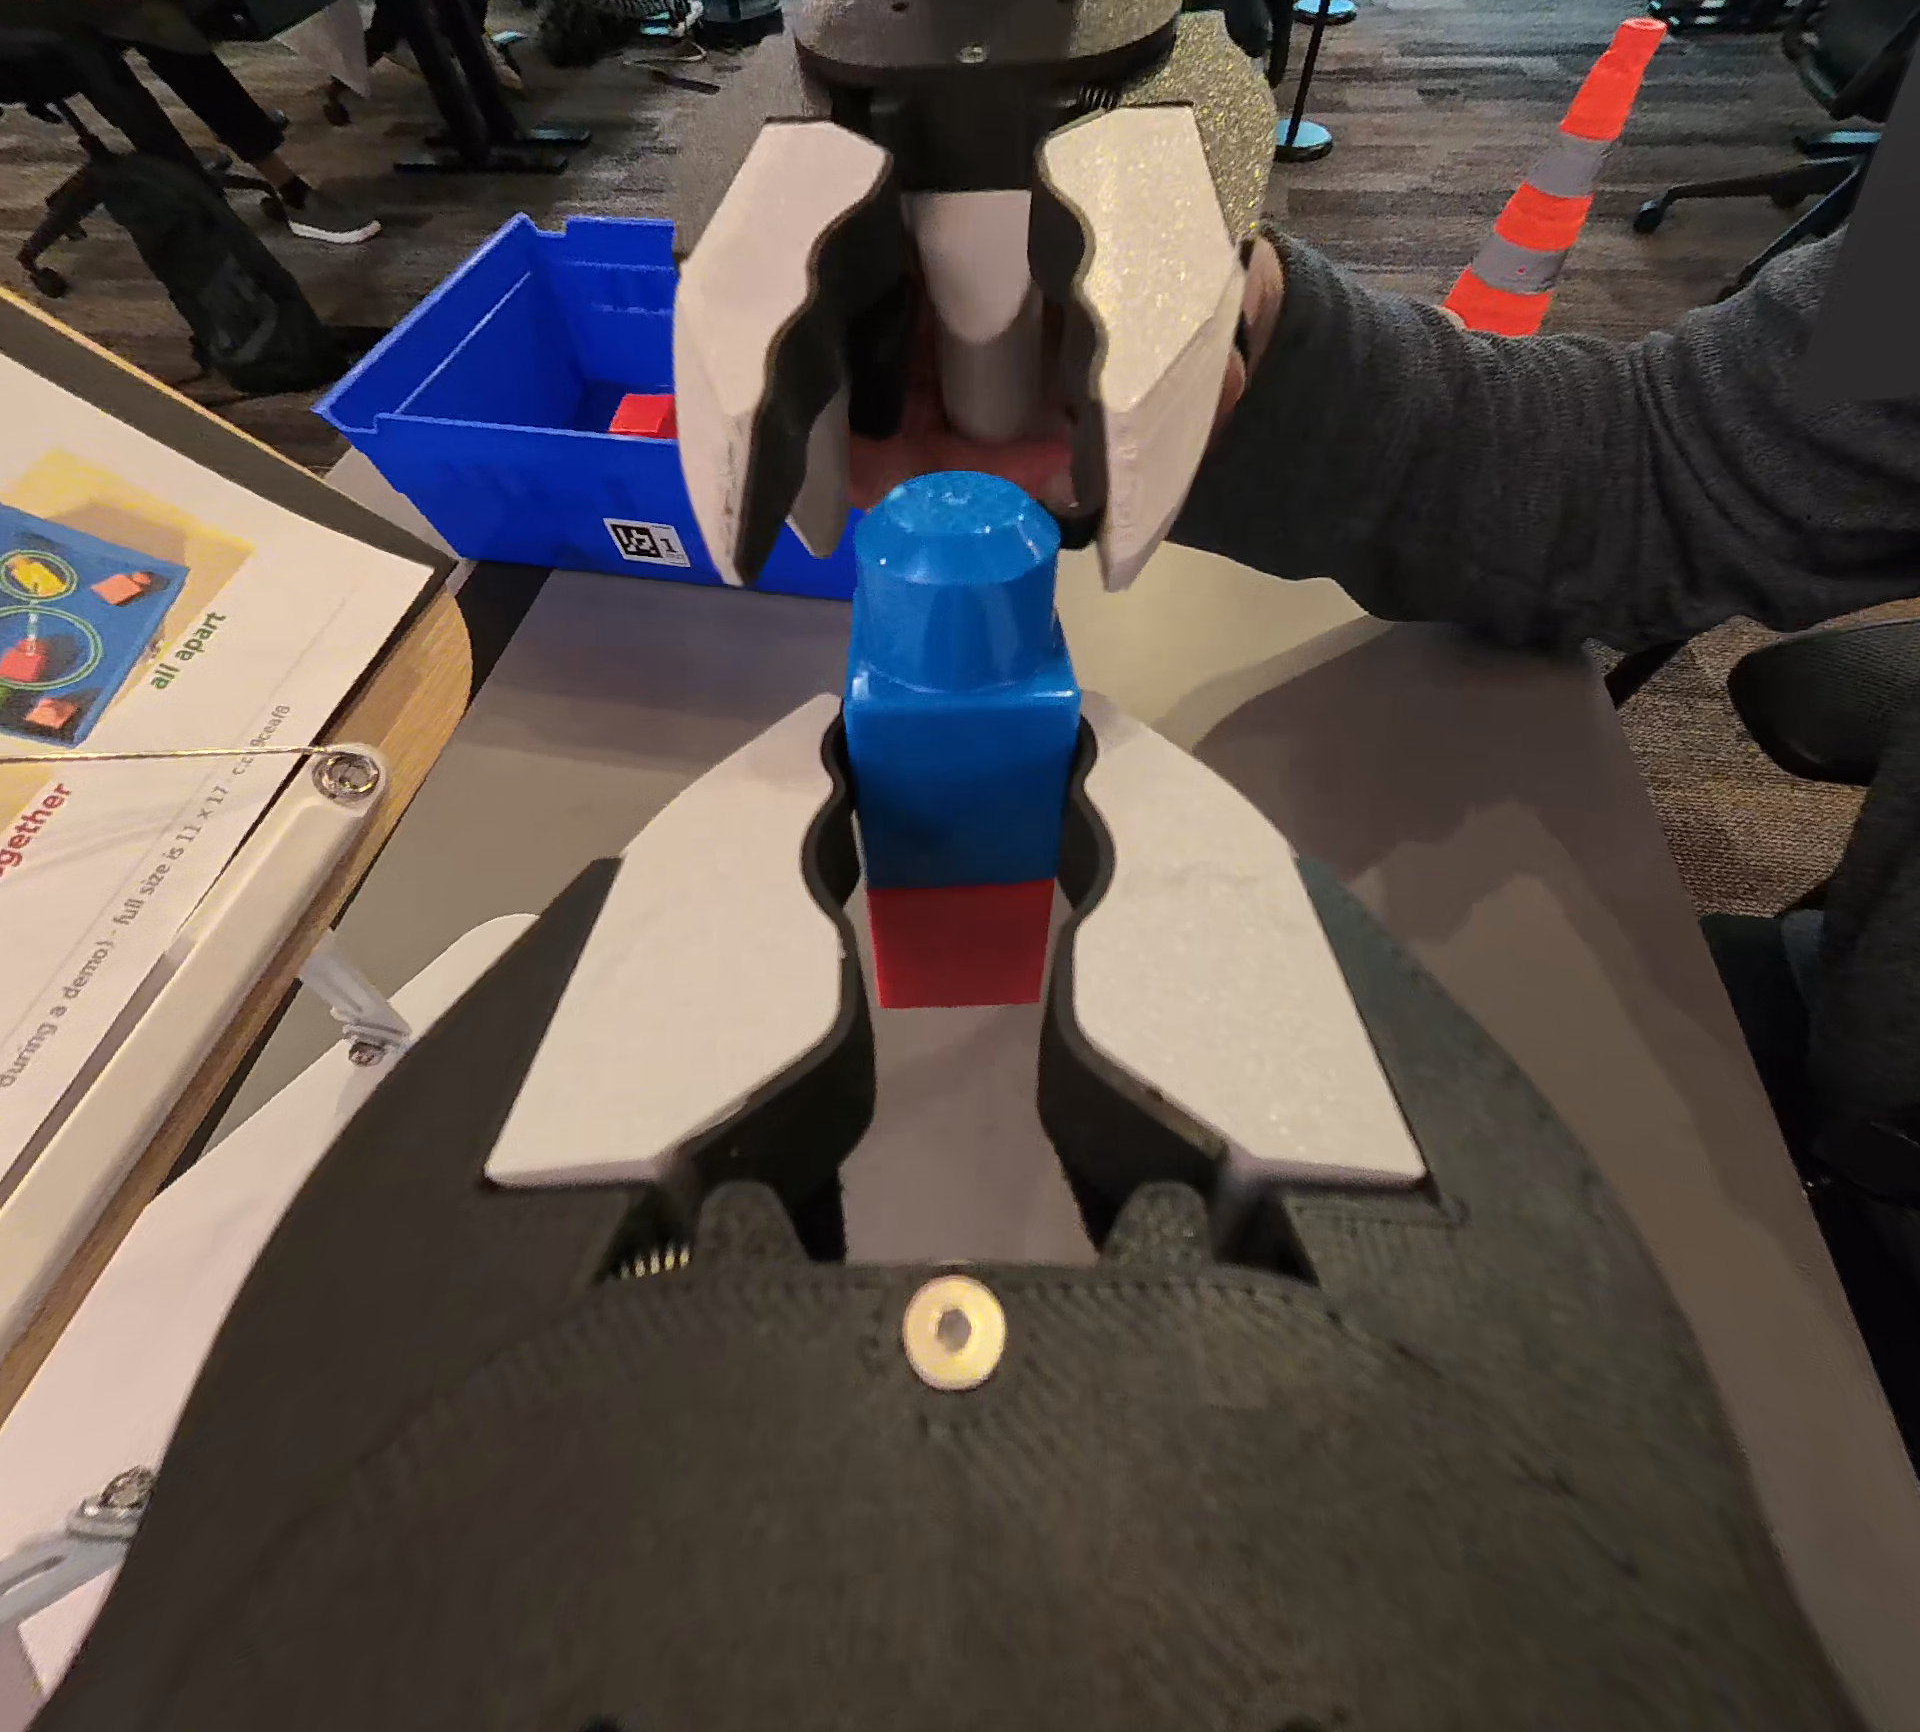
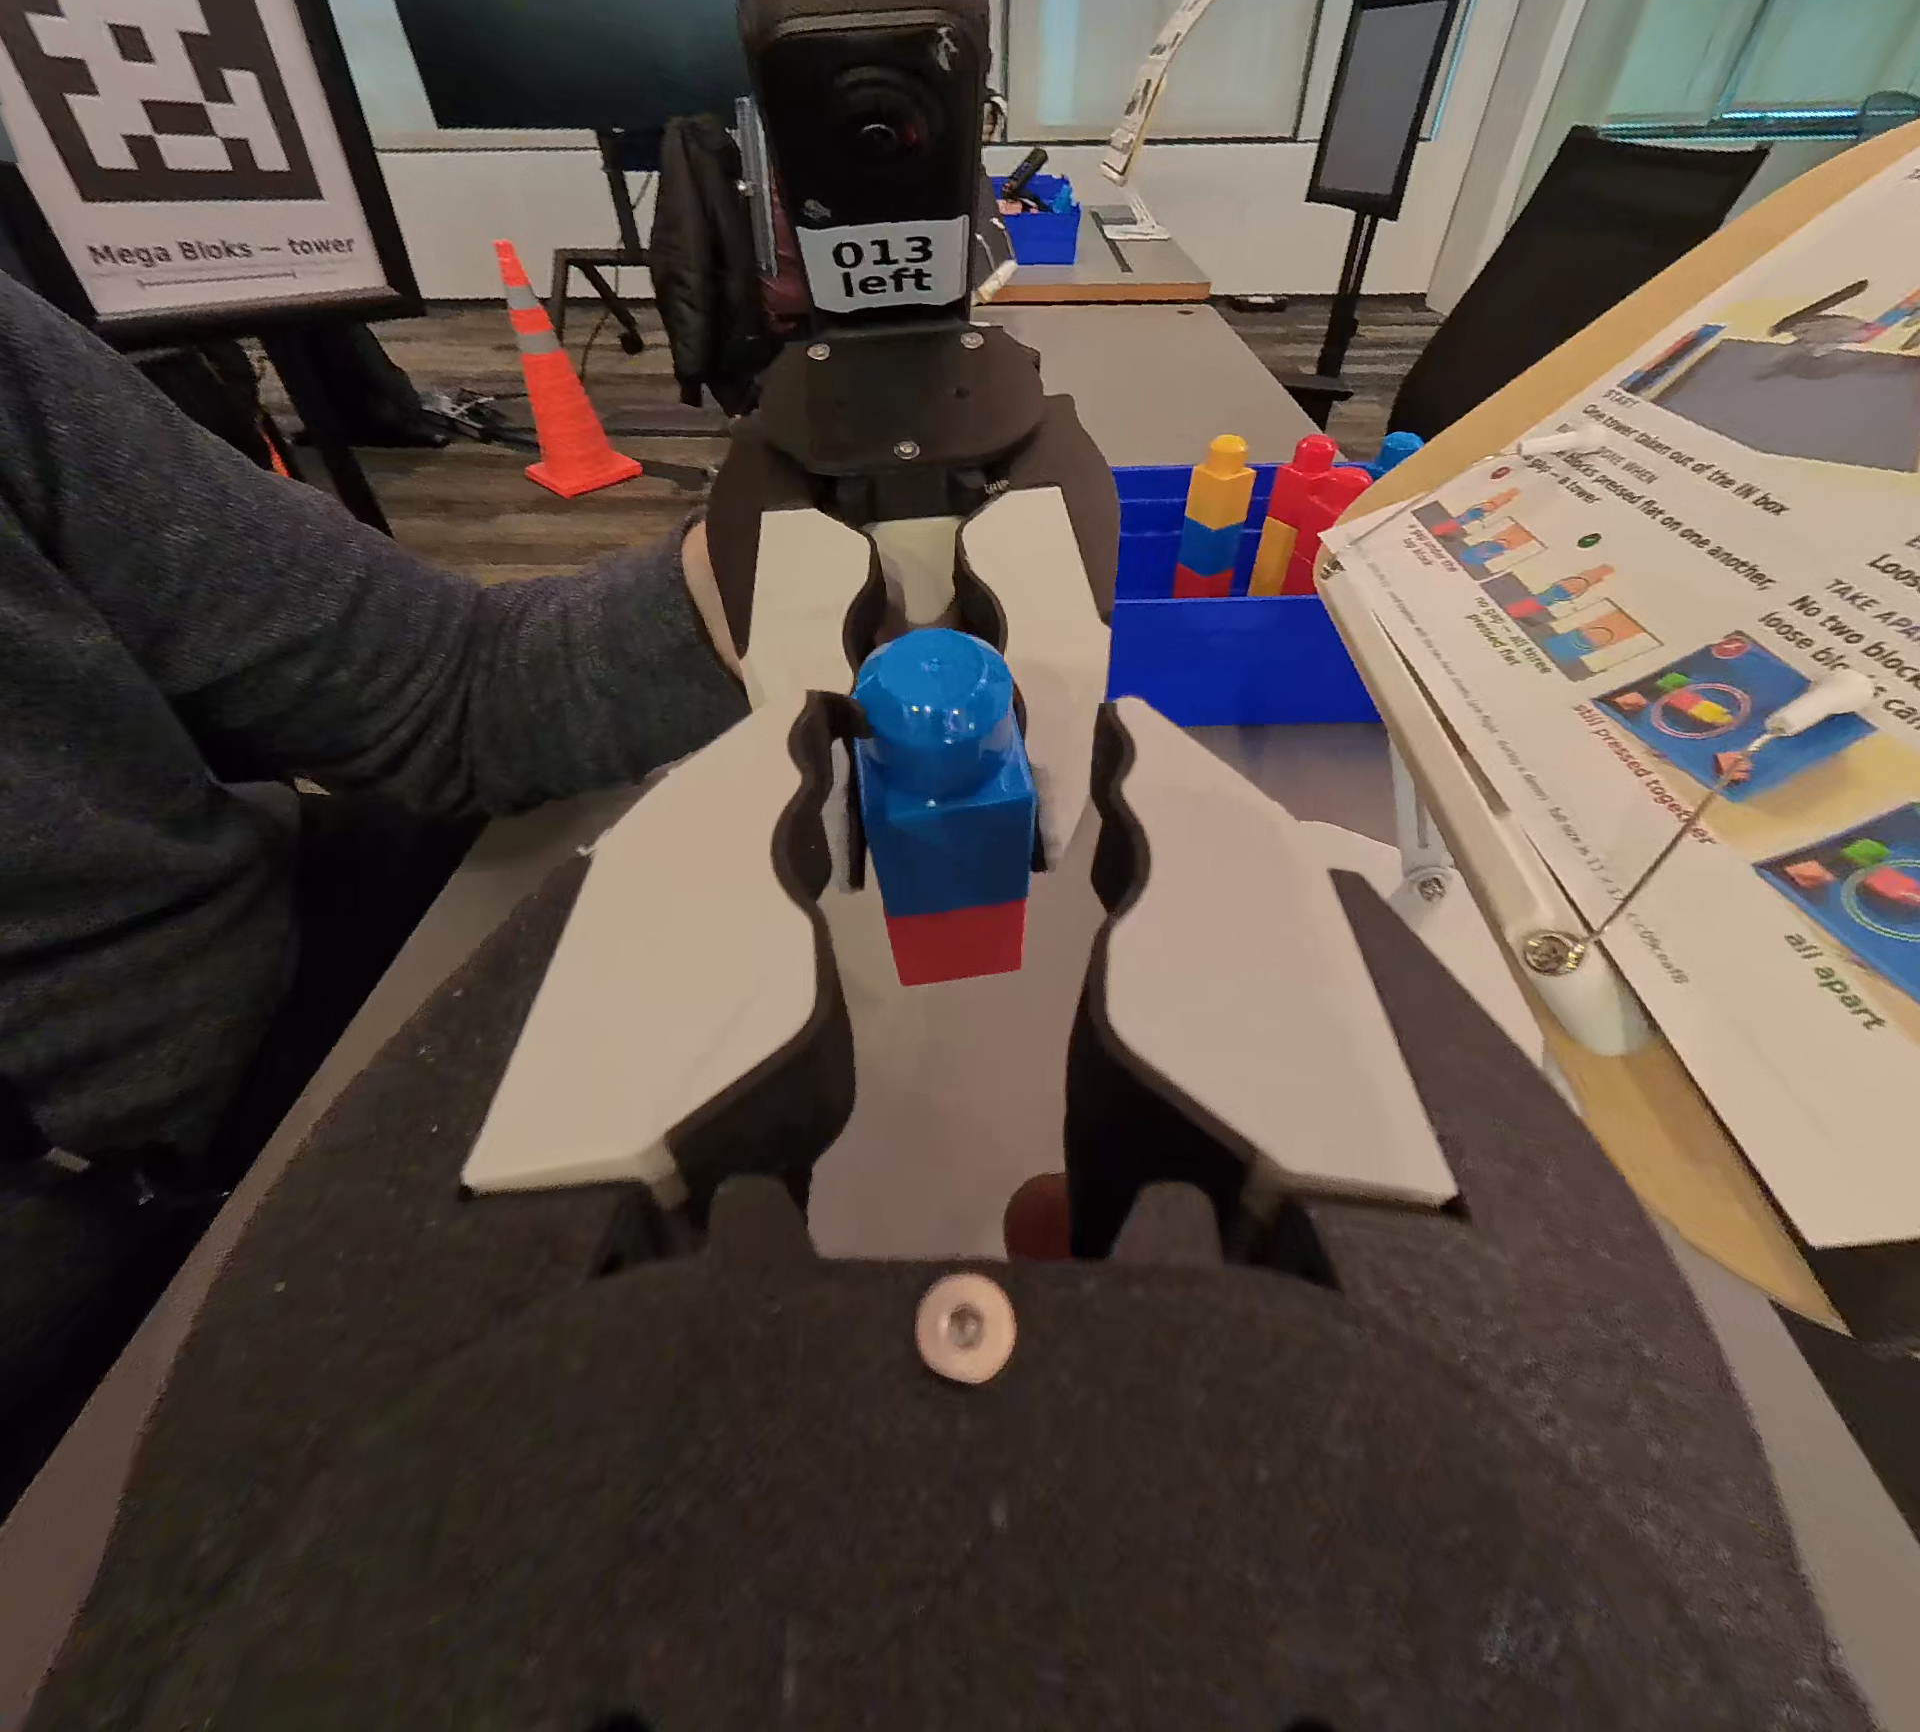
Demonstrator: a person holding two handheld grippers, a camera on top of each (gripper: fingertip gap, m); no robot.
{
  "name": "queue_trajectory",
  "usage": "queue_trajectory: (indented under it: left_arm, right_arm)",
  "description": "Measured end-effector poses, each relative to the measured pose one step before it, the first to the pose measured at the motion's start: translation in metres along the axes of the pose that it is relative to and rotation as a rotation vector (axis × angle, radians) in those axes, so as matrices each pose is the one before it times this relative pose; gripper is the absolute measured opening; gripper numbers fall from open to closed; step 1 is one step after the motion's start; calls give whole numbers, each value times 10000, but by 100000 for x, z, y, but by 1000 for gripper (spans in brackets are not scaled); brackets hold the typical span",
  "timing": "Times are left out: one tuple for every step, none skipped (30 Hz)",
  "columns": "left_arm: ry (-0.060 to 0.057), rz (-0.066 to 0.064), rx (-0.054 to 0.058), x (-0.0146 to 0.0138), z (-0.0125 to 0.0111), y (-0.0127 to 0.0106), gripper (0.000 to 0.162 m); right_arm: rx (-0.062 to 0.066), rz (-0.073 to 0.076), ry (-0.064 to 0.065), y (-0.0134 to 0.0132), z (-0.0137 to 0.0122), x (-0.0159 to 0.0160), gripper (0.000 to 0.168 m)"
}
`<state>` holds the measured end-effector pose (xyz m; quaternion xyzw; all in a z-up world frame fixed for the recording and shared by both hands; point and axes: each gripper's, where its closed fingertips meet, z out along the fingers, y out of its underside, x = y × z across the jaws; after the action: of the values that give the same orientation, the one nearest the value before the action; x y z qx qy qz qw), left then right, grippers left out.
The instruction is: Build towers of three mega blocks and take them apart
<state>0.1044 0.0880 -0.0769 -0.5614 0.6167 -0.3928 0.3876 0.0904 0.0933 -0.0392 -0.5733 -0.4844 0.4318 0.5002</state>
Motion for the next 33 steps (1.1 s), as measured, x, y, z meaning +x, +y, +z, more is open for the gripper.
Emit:
queue_trajectory:
  left_arm:
    - [-50,33,-28,-42,71,39,36]
    - [33,23,-86,88,116,108,36]
    - [54,29,-33,134,128,49,36]
    - [59,9,-10,134,126,5,36]
    - [37,21,-37,114,131,40,36]
    - [1,45,-20,62,90,19,36]
    - [3,5,2,36,54,-17,36]
    - [22,-18,-10,20,18,25,36]
    - [-17,-11,-3,-51,-28,28,36]
    - [13,-38,69,-39,-51,-74,36]
    - [59,-66,123,21,-41,-154,36]
    - [78,-57,84,67,-1,-103,36]
    - [-3,11,-5,-2,1,15,36]
    - [-42,41,-25,-45,-2,35,36]
    - [1,1,25,4,-27,-35,36]
    - [-7,11,79,9,-57,-143,36]
    - [-47,30,103,-44,-91,-198,36]
    - [12,-4,79,33,-90,-175,36]
    - [47,14,25,84,-58,-68,36]
    - [-17,83,7,49,-11,-29,36]
    - [-16,74,20,65,30,-49,36]
    - [27,22,23,102,85,-71,36]
    - [1,17,-4,42,100,6,36]
    - [20,-3,-26,24,81,71,36]
    - [59,-33,-3,40,59,69,36]
    - [14,-36,35,-51,32,32,36]
    - [39,-50,106,-14,7,-87,36]
    - [76,-71,139,30,-11,-148,36]
    - [50,-52,90,21,-14,-98,36]
    - [-10,-7,56,-31,-27,-70,35]
    - [-8,12,44,-4,-28,-80,35]
    - [13,7,38,36,-31,-72,35]
    - [0,14,25,23,-17,-53,35]
  right_arm:
    - [-28,14,-172,55,147,-279,48]
    - [-101,-21,-62,167,204,-154,48]
    - [-128,-40,14,199,246,-47,46]
    - [-125,-34,-34,192,248,-115,44]
    - [-44,-30,-87,81,194,-191,41]
    - [60,-10,-75,-63,130,-152,32]
    - [82,42,-64,-101,80,-106,30]
    - [-12,72,-21,9,29,-2,30]
    - [-69,44,20,67,-37,53,30]
    - [-7,-9,28,-7,-89,41,30]
    - [62,9,7,-116,-53,3,30]
    - [47,47,-6,-108,8,-20,30]
    - [-5,19,32,-24,62,20,30]
    - [1,-34,48,-21,71,17,30]
    - [64,-27,20,-100,36,-5,30]
    - [152,30,-1,-205,16,-11,30]
    - [191,68,-13,-242,-10,-7,30]
    - [198,36,-46,-218,27,-41,31]
    - [145,66,-29,-129,68,2,36]
    - [21,88,-80,32,93,-51,39]
    - [-59,22,-101,123,123,-132,36]
    - [-51,-85,-76,101,133,-183,31]
    - [-23,-93,27,6,107,-71,31]
    - [-74,-53,54,47,102,-18,30]
    - [-104,-16,60,82,75,23,30]
    - [-60,-7,69,42,12,78,30]
    - [28,17,33,-61,-31,56,30]
    - [64,59,-13,-107,-31,-1,30]
    - [44,57,-9,-83,-34,14,30]
    - [38,11,13,-65,-23,24,30]
    - [40,-4,5,-79,-6,-8,30]
    - [27,-12,6,-73,11,-24,30]
    - [5,-23,27,-46,23,-13,30]
